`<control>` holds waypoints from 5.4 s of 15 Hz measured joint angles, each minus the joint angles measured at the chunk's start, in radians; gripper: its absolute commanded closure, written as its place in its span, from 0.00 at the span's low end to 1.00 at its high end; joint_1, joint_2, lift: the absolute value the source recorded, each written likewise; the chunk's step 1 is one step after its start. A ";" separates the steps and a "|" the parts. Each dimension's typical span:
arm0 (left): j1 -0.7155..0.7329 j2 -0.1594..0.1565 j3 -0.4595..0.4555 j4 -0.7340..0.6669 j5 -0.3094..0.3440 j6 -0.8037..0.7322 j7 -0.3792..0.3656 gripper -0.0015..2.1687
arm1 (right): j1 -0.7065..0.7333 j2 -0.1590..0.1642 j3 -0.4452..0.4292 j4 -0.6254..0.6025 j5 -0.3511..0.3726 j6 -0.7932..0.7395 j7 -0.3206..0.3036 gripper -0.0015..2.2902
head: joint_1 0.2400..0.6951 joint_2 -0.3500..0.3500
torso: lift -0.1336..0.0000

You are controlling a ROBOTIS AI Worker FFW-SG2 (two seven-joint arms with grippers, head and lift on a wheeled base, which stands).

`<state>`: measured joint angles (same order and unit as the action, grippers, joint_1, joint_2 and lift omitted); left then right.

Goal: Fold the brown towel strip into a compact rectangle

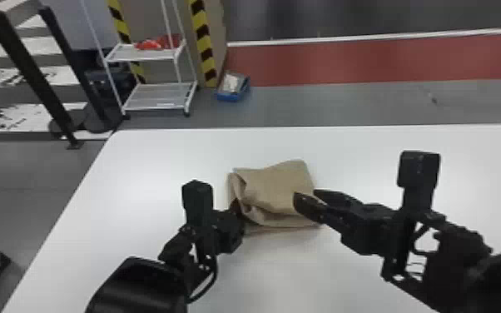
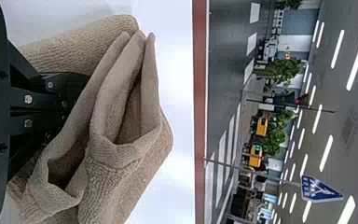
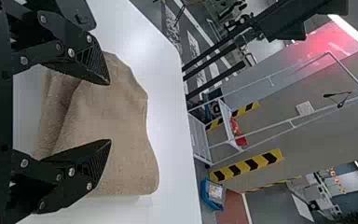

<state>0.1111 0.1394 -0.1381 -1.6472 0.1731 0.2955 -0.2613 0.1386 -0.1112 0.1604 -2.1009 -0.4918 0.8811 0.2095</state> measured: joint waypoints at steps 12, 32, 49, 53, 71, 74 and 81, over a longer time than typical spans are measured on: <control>0.001 -0.001 -0.017 -0.004 -0.007 -0.032 0.012 0.92 | -0.016 -0.019 0.030 0.204 0.087 -0.091 0.027 0.85 | 1.00 0.63 | 0.08; 0.179 0.009 0.243 -0.228 0.009 -0.107 -0.016 0.91 | -0.331 0.026 0.046 0.572 0.116 -0.322 0.015 0.85 | 1.00 0.77 | 0.08; 0.073 0.009 0.237 -0.092 0.005 -0.158 -0.009 0.91 | -0.191 -0.001 0.111 0.507 0.126 -0.379 -0.009 0.85 | 1.00 0.82 | 0.08; 0.081 0.011 0.242 -0.093 0.005 -0.158 -0.015 0.91 | -0.406 0.086 0.162 0.744 0.167 -0.430 -0.018 0.85 | 1.00 0.86 | 0.08; -0.117 0.070 0.208 0.220 -0.099 -0.183 -0.105 0.91 | 0.061 -0.065 -0.420 0.327 -0.062 -0.529 0.163 0.85 | 1.00 0.46 | 0.08; -0.091 0.071 0.210 0.156 -0.122 -0.064 -0.112 0.91 | 0.060 -0.065 -0.421 0.343 -0.068 -0.548 0.178 0.85 | 1.00 0.46 | 0.08; 0.053 0.052 0.196 -0.123 -0.147 0.156 -0.141 0.91 | 0.037 -0.065 -0.416 0.385 -0.088 -0.569 0.192 0.85 | 1.00 0.41 | 0.08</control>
<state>0.1642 0.1915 0.0582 -1.7700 0.0260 0.4513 -0.4026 0.1751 -0.1764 -0.2561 -1.7160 -0.5793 0.3125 0.4019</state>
